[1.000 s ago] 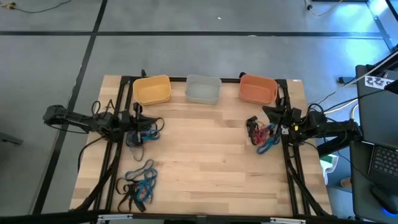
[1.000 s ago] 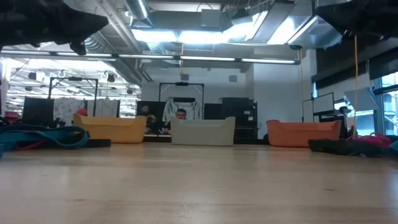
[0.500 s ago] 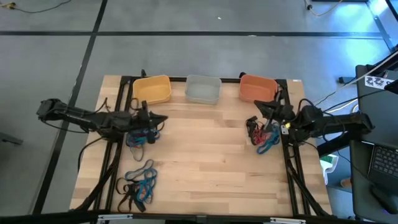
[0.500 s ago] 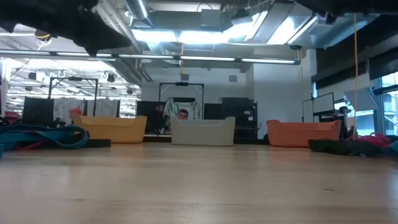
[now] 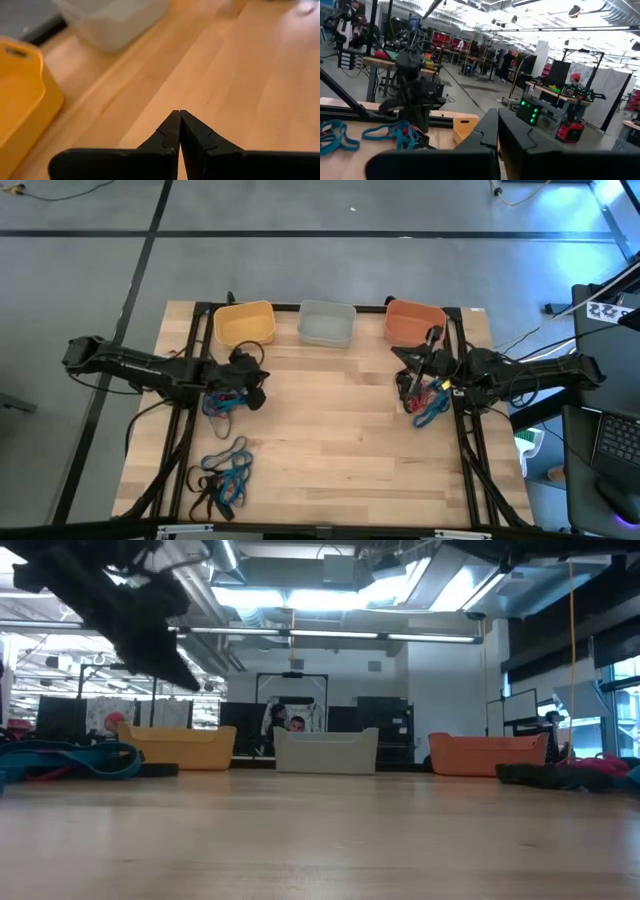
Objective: Sort rubber bands into baskets
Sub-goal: Put the black rubber band into the yellow bin
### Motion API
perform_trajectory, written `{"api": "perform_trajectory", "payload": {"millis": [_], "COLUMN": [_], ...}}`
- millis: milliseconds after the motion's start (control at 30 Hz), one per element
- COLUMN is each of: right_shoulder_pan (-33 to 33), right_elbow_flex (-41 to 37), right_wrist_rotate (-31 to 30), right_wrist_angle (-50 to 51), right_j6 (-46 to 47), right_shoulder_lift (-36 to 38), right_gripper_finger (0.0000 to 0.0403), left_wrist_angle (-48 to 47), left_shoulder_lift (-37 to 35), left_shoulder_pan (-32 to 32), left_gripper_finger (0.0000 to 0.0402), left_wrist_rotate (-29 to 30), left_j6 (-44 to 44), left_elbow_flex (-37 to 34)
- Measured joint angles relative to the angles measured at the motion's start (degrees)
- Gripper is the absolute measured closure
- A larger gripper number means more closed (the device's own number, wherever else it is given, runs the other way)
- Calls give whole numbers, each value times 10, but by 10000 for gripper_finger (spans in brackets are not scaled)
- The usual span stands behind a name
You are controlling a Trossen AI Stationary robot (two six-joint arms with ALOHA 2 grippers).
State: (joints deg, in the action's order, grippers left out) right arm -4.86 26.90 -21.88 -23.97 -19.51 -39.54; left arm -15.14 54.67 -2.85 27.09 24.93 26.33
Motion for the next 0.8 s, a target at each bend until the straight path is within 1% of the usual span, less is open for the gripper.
{"api": "perform_trajectory", "payload": {"millis": [133, 300, 500, 567, 667, 800], "right_shoulder_pan": [0, 0, 0, 0, 0, 0], "right_elbow_flex": [0, 0, 0, 0, 0, 0], "right_wrist_rotate": [0, 0, 0, 0, 0, 0], "right_wrist_angle": [0, 1, 1, 1, 1, 1], "right_j6": [0, -1, -2, -2, -3, -3], "right_shoulder_lift": [-1, -1, -1, -1, -1, -1], "right_gripper_finger": [388, 388, 388, 388, 388, 388], "left_wrist_angle": [6, 8, -5, -31, -49, -51], "left_shoulder_lift": [29, 48, 58, 58, 58, 58], "left_shoulder_pan": [8, 12, 22, 31, 49, 75], "left_gripper_finger": [396, 396, 392, 379, 343, 285], "left_wrist_rotate": [0, 1, 1, -2, -23, -89], "left_j6": [-12, -35, 30, 56, 86, 96], "left_elbow_flex": [0, -4, -4, -4, -4, -4]}}
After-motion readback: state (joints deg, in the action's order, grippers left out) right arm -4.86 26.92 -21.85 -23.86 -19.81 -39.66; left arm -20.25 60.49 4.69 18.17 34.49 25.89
